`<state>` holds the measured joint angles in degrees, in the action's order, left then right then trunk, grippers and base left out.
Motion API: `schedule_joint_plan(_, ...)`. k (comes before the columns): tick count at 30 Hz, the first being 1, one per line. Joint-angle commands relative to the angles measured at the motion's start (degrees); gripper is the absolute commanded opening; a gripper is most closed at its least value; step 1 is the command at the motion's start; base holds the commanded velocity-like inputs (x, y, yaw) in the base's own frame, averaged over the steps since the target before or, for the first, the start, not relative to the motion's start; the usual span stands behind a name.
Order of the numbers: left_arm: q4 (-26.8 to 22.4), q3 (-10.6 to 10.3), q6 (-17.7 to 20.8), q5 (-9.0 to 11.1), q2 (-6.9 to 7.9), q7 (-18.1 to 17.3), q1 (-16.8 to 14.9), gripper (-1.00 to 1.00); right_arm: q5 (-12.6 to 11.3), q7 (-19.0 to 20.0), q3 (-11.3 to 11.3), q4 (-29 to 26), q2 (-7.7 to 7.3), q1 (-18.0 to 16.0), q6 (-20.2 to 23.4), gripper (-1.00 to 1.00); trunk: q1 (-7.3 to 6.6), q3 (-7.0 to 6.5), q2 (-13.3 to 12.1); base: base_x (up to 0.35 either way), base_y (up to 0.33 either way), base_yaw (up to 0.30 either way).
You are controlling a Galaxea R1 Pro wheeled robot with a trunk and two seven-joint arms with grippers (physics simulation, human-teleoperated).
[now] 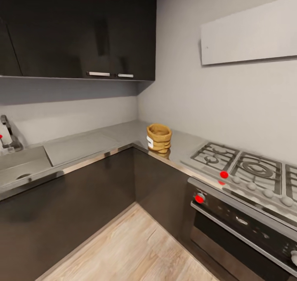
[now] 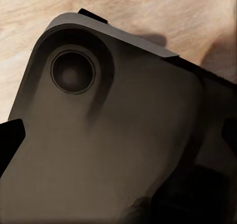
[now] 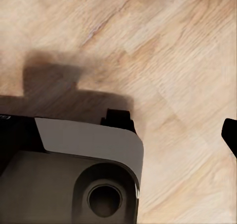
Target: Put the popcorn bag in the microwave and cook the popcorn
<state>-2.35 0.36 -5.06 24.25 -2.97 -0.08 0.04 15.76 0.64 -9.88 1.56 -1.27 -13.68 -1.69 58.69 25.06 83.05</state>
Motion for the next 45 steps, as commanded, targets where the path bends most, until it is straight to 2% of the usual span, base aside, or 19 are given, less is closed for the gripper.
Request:
schedule_joint_plan(1,-0.04,0.02,-0.12,0.27,-0.05,-0.01,-0.02,1.0,0.51,0.04,-0.49,0.16,-0.02,-0.07,-0.21,1.0,0.03,0.05,0.02,0.322,0.0,0.272)
schedule_joint_plan(14,-0.03,0.0,-0.12,0.27,-0.09,-0.01,-0.03,1.0,0.5,-0.01,-0.49,0.19,-0.13,-0.09,-0.4,1.0,0.03,0.05,0.02,0.302,0.0,0.271)
schedule_joint_plan(19,-0.04,0.01,-0.12,0.2,-0.1,-0.01,-0.01,1.0,0.4,0.06,-0.57,0.2,-0.31,-0.1,-0.47,1.0,0.03,0.05,0.02,0.123,0.0,0.063)
schedule_joint_plan(25,-0.03,0.08,-0.12,0.22,-0.1,-0.01,0.0,1.0,0.12,0.05,-0.58,0.18,-0.31,-0.1,-0.44,1.0,0.03,0.05,0.02,0.004,0.0,-0.04)
schedule_joint_plan(36,-0.11,0.34,-0.12,0.71,-0.27,0.6,-0.01,1.0,0.13,-0.02,-0.58,0.15,-0.23,-0.1,-0.51,1.0,0.03,0.05,0.02,0.0,0.0,-0.236)
schedule_joint_plan(45,-0.11,0.35,-0.12,0.71,-0.21,0.61,-0.02,1.0,0.23,0.06,-0.58,0.16,-0.39,-0.11,-0.54,1.0,-1.94,-1.56,-3.58,0.0,0.0,-0.07)
